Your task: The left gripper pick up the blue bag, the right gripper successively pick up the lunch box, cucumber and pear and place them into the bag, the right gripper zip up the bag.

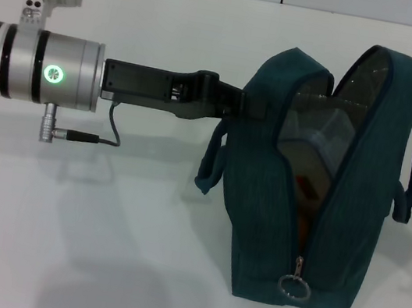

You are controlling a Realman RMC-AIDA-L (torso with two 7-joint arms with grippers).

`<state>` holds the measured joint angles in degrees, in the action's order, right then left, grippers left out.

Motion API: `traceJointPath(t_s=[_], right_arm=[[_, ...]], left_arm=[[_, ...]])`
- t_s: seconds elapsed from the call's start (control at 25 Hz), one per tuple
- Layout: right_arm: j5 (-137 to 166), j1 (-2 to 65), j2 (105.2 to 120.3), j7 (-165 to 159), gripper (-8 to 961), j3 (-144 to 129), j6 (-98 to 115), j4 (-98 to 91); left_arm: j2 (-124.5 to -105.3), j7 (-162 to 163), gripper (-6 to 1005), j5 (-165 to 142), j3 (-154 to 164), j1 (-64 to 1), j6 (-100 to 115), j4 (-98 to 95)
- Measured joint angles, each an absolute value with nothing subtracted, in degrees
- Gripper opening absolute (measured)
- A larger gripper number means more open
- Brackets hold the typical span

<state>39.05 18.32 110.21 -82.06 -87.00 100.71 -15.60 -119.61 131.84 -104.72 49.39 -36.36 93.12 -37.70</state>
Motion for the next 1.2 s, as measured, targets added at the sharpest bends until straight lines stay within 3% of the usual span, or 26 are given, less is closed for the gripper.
traceJointPath(t_s=[0.2,0.44,0.76,1.2], right_arm=[[39.2,16.8,110.35,-75.6,568,-86.8,105.3,-15.6],[46.4,15.5,111.65,-59.8,805,-86.9,110.3,-15.6],[58.4,13.6,114.66,-43.3,874,-87.0,109.0,-15.1],[63.7,12.7,114.64,-37.7,875,-86.7,103.8,-9.0]], left_arm=[[-119.64,131.8,51,-104.7,49.4,-36.2,92.8,-37.7],[-119.63,131.9,51,-104.8,49.5,-36.3,92.7,-37.7],[-119.61,131.8,51,-104.6,50.1,-35.8,92.8,-37.6],[-119.7,131.8,51,-104.6,50.8,-35.7,92.9,-37.5]])
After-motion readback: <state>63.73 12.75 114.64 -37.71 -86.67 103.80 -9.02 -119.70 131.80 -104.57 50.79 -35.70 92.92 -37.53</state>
